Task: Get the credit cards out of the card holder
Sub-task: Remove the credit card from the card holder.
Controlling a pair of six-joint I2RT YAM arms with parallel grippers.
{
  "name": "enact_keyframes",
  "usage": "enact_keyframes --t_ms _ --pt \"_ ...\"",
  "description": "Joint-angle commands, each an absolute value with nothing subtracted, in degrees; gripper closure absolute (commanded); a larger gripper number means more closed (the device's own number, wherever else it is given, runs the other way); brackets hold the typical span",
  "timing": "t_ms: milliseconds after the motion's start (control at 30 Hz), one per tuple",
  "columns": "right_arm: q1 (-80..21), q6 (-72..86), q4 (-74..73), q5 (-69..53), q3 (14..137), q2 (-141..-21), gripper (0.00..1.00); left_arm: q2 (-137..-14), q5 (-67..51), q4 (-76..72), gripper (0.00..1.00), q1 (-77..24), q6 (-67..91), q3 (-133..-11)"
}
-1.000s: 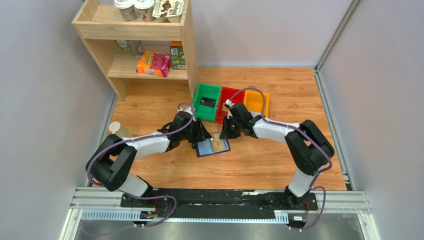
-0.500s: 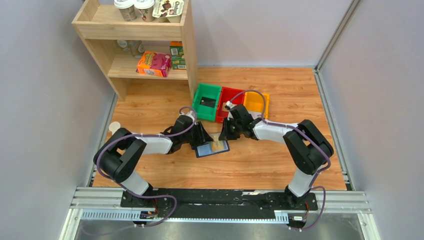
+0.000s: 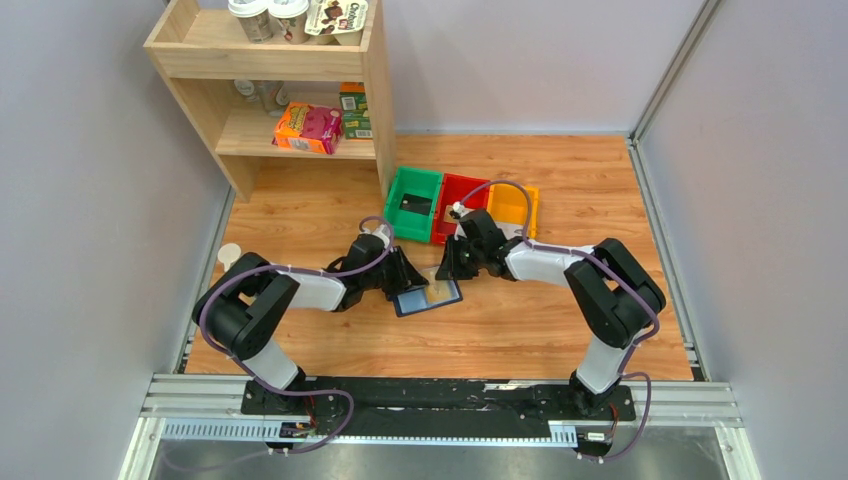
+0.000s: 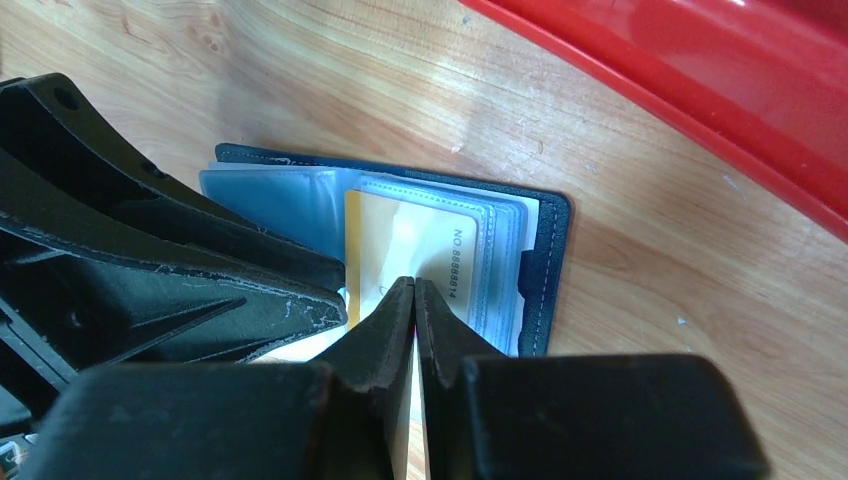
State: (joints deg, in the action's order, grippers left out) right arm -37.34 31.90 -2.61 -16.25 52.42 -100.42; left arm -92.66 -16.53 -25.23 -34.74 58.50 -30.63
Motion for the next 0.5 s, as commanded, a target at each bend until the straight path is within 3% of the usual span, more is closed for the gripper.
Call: enact_keyframes --t_ms 0,300,467 --pt "-37.4 32.0 -3.3 -15.3 51.2 -102.0 0.90 -92.7 -18.0 -28.7 0.69 -35.0 60.1 -30.6" --pt "-36.0 29.6 -7.5 -13.0 53.3 -96.4 0.78 -91.5 -15.9 -24.6 0.70 -35.0 58.9 -29.8" --pt "-35.9 28.4 -8.9 -12.7 54.7 -95.0 0.76 -91.6 -15.9 -24.1 0.69 -35.1 58.9 -29.7"
